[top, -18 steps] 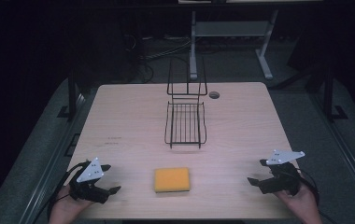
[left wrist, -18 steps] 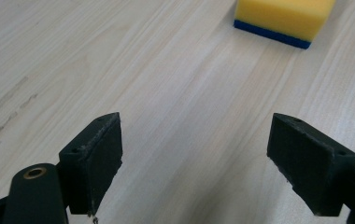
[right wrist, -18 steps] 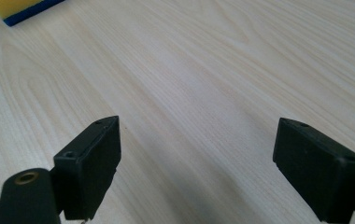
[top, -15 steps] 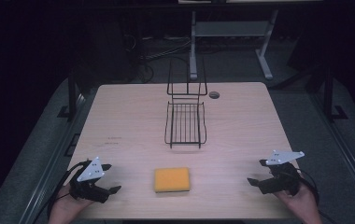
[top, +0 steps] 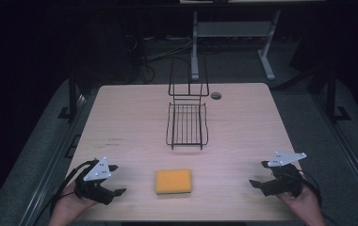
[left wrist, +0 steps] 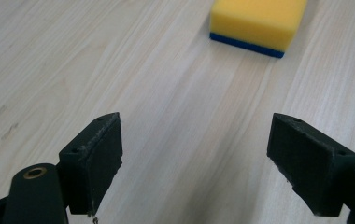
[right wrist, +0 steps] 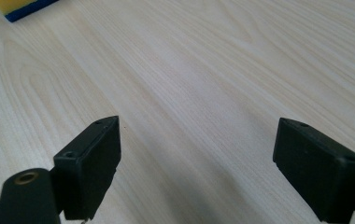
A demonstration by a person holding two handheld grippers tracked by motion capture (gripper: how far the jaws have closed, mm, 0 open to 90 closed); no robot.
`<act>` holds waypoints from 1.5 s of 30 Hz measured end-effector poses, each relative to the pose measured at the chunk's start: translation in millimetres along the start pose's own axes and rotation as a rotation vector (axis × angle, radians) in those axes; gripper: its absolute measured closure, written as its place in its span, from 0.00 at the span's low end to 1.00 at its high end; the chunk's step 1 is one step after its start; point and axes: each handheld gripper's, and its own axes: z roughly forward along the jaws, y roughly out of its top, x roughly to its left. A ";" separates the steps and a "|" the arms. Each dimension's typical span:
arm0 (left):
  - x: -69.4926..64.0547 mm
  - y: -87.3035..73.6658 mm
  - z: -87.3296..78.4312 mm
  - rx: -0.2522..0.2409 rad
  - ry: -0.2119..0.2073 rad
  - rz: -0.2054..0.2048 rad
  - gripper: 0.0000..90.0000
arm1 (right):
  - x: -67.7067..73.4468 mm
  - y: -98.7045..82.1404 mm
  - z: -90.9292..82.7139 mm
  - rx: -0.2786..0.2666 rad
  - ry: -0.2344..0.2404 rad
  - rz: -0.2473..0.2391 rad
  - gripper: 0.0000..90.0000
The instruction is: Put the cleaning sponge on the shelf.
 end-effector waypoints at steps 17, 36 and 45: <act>-3.8 34.5 1.4 0.046 -0.048 0.085 0.20 | -0.3 0.6 -2.6 -0.011 0.008 0.002 0.17; -9.8 63.9 19.5 0.089 -0.112 0.146 0.20 | 0.4 1.2 -3.8 -0.013 0.014 -0.001 0.17; -11.8 71.9 28.9 0.103 -0.131 0.162 0.20 | 0.3 0.8 -3.8 -0.014 0.012 0.002 0.16</act>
